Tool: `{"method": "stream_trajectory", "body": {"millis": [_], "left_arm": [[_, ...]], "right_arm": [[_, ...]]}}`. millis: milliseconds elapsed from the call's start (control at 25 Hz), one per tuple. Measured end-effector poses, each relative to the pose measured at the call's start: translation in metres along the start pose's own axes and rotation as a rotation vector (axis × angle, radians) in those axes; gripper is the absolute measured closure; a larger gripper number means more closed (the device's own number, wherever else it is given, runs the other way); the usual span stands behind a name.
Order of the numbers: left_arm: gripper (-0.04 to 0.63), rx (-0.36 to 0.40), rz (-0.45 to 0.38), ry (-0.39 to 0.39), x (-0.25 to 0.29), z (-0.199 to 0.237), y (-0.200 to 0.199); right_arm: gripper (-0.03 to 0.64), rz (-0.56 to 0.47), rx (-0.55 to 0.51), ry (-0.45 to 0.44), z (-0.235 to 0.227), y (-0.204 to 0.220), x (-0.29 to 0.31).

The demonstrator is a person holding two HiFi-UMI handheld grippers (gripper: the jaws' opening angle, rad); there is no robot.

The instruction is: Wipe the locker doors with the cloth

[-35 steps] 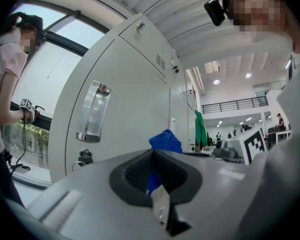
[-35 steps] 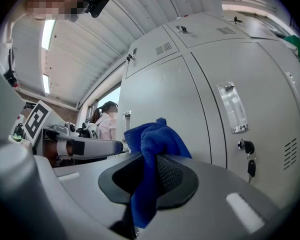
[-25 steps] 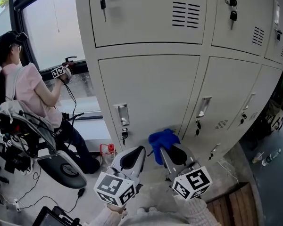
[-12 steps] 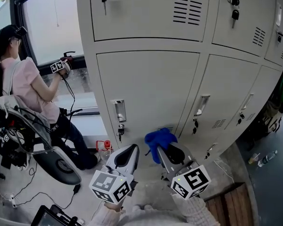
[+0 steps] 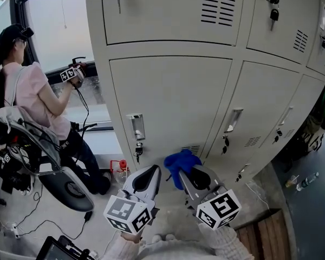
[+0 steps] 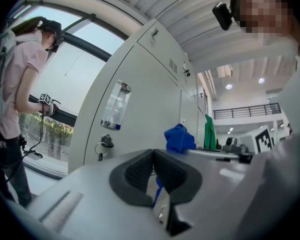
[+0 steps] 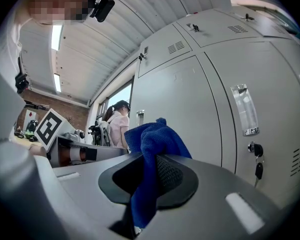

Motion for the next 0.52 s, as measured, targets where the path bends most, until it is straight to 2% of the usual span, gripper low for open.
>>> {"method": "stream_trajectory", "body": {"millis": [240,520], "left_arm": [[0.595,0.063,0.014,0.005,0.0035,-0.0017,0.0022],[0.595,0.067,0.009,0.034,0.0095,-0.0044,-0.0026]], "right_arm": [[0.560,0.009,0.003,-0.005,0.0018,0.0030,0.0040],[0.560,-0.011,0.006,0.017,-0.0036,-0.0019,0.0020]]}}
Point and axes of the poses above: the fingertips, and each gripper's own axes: x forward along the fingers, z to its left, y out of its underside, the point moved 1 cm from there along -x, backward along the fingers, and after that the axes turned 11 degrees about x, right-handed, at the moved point
